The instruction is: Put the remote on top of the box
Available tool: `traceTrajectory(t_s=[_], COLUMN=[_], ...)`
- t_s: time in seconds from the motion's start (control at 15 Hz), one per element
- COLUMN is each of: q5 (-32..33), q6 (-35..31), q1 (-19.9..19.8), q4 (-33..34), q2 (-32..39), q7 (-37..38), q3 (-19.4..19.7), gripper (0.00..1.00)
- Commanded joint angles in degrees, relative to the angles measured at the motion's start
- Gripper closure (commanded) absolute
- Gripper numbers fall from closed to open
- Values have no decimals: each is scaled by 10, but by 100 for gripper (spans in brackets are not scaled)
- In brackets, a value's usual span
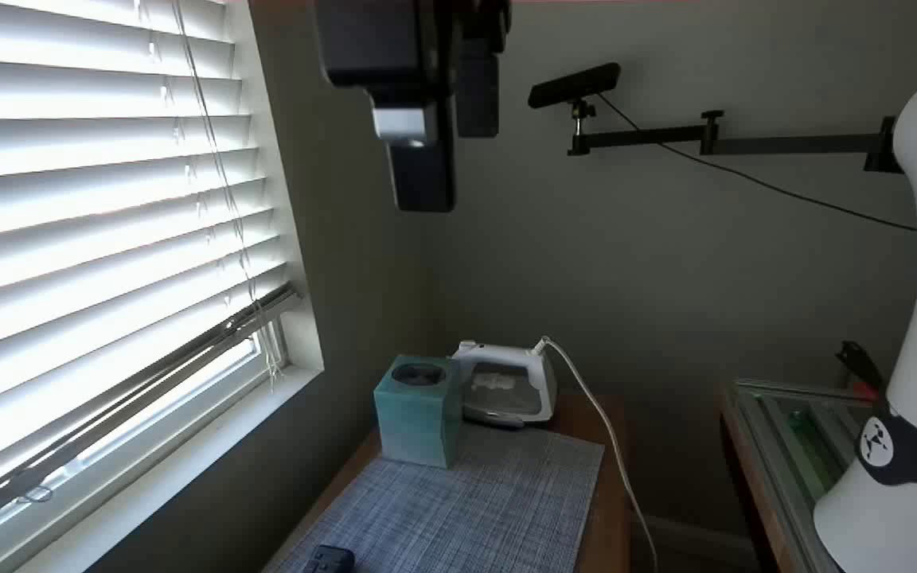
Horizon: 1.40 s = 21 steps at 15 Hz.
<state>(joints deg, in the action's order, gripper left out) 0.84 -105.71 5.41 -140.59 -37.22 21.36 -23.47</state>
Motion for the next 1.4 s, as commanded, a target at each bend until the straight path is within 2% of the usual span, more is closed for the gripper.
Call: traceTrajectory(t_s=[0.0, 0.27, 0.4, 0.67, 0.93, 1.13, 1.2, 1.33], q5=[9, 9, -6, -11, -7, 2, 2, 4], q6=[1, 1, 14, -6, -52, -86, -69, -72], q1=[16, 16, -10, -43, -76, -85, -67, -64], q4=[1, 1, 17, 20, 15, 0, -1, -1], q2=[5, 5, 32, 85, 154, 194, 168, 184], q7=[9, 9, 60, 106, 174, 261, 211, 216], q3=[13, 13, 18, 54, 83, 89, 105, 109], gripper=[0, 0, 0, 0, 0, 0, 0, 0])
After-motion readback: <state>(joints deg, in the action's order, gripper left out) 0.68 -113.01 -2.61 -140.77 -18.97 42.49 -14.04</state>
